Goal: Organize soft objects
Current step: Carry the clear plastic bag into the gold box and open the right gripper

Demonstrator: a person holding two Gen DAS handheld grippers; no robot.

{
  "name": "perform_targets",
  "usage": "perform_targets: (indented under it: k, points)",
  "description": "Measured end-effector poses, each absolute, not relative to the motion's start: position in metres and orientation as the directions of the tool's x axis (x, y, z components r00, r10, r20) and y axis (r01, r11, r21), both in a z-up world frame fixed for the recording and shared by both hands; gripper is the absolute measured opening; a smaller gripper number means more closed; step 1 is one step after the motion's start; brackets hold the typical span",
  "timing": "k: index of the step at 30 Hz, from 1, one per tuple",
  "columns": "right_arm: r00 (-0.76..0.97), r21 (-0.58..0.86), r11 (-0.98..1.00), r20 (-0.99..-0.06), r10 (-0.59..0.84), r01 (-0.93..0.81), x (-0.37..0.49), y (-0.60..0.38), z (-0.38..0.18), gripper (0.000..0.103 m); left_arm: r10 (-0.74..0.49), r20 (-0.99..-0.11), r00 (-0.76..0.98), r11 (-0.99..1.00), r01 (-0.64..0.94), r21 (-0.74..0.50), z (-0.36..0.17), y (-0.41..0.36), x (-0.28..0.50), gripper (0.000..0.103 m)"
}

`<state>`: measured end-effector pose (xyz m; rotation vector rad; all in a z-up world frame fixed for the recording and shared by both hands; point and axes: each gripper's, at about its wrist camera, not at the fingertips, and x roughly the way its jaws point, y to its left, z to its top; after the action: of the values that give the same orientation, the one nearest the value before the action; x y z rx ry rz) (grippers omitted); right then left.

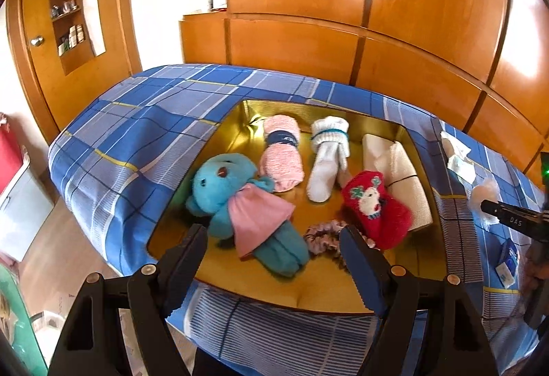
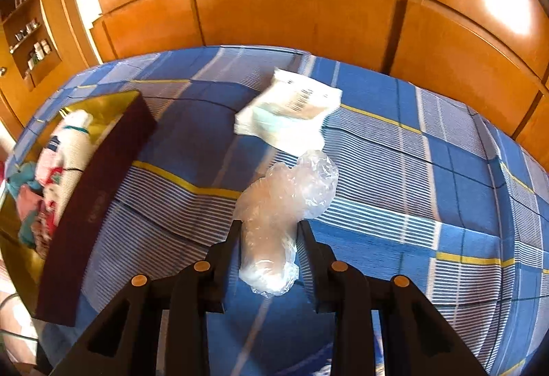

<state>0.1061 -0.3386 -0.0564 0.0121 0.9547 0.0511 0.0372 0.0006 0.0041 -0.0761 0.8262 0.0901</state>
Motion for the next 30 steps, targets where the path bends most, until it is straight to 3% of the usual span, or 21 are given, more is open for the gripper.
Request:
perform_targets:
  k: [11, 20, 27, 30]
  points:
    - [0.58, 0.156, 0.978, -0.788, 0.206, -0.136, 0.098, -0.285, -0.035, 0.03, 0.07, -0.742, 0.666, 0.984, -0.167, -0.057, -0.003, 0.026, 0.033, 0.08]
    - [0.518, 0.265, 0.888, -0.734, 0.438, -0.376, 0.098, -0.188, -0.005, 0.03, 0.131, -0.735, 0.666, 0.957, -0.278, -0.082, -0.002, 0.069, 0.029, 0.08]
    - [0.352, 0.345, 0.804, -0.765, 0.54, -0.484, 0.118, -0.1, -0.033, 0.034, 0.163, -0.741, 0.652, 0.94, -0.331, -0.085, -0.006, 0.091, 0.024, 0.08]
    - [0.335, 0.344, 0.823, -0.789, 0.515, -0.452, 0.128, -0.085, -0.05, 0.037, 0.16, -0.744, 0.649, 0.941, -0.327, -0.083, -0.008, 0.092, 0.023, 0.08]
